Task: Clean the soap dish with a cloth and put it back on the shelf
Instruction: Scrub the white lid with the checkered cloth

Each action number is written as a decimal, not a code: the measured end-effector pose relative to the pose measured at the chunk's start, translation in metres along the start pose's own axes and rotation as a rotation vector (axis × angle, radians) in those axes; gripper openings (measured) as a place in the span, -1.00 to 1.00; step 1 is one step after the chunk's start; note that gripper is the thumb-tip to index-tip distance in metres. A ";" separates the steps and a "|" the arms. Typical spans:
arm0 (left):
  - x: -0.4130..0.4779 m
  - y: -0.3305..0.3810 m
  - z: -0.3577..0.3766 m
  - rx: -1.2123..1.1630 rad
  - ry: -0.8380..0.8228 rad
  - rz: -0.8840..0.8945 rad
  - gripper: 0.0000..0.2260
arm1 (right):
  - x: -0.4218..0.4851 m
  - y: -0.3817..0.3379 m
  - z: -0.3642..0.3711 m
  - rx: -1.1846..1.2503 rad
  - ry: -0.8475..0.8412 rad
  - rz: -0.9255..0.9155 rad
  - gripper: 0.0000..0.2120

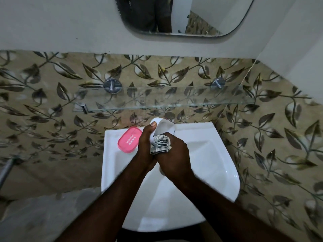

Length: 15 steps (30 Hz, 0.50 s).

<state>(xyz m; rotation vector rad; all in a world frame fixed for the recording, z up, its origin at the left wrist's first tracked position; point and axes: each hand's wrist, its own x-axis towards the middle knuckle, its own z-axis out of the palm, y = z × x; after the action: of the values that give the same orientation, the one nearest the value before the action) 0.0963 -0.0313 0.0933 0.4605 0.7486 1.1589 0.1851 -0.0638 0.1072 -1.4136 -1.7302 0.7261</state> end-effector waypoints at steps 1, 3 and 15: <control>0.002 0.000 -0.001 -0.024 0.020 0.017 -0.53 | 0.000 0.005 -0.001 -0.054 -0.009 -0.029 -0.90; 0.003 0.001 0.001 -0.074 0.056 0.052 -0.64 | 0.004 0.024 -0.004 -0.250 -0.051 -0.066 -0.88; 0.000 0.005 0.008 -0.103 0.154 0.066 -0.43 | 0.003 0.028 -0.005 -0.160 -0.001 -0.061 -0.88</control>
<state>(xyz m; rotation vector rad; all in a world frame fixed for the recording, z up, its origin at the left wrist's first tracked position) 0.0993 -0.0294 0.1023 0.3139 0.8071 1.2990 0.2042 -0.0549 0.0873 -1.4598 -1.8576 0.5659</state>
